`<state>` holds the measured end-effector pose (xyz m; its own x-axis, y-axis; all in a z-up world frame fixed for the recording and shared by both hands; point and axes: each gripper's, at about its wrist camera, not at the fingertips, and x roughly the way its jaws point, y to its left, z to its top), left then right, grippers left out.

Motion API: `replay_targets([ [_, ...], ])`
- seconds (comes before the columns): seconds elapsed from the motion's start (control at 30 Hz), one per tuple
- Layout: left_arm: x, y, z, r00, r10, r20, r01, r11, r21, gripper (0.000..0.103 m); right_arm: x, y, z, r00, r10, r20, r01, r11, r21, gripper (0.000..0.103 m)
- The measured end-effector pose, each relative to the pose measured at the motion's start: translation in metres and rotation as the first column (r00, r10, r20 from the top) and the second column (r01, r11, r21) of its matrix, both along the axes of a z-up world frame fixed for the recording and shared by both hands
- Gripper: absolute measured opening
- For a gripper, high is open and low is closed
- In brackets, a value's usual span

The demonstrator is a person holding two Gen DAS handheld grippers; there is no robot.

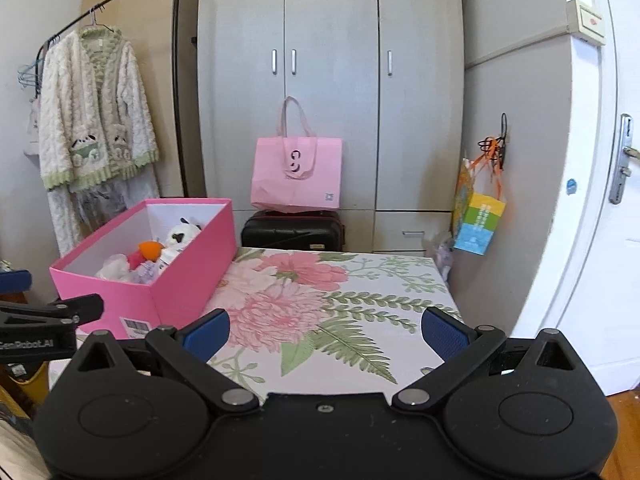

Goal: Organize soft objects

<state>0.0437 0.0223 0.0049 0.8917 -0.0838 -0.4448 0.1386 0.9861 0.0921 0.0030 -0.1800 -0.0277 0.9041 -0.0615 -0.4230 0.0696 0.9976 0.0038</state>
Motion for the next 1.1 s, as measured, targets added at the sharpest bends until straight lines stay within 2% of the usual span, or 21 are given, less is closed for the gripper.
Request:
replay_targets([
  [0.73,-0.015,0.006,-0.003,1.0,0.015,0.004,-0.015,0.999,-0.041,0.103,-0.015,0.013,-0.007,1.0,-0.016,-0.008,0.016,0.998,-0.066,0.103],
  [1.1,-0.018,0.005,-0.004,1.0,0.017,0.017,-0.017,1.0,-0.023,0.103,-0.024,0.011,-0.006,0.999,-0.048,0.019,0.049,0.998,-0.047,0.103],
])
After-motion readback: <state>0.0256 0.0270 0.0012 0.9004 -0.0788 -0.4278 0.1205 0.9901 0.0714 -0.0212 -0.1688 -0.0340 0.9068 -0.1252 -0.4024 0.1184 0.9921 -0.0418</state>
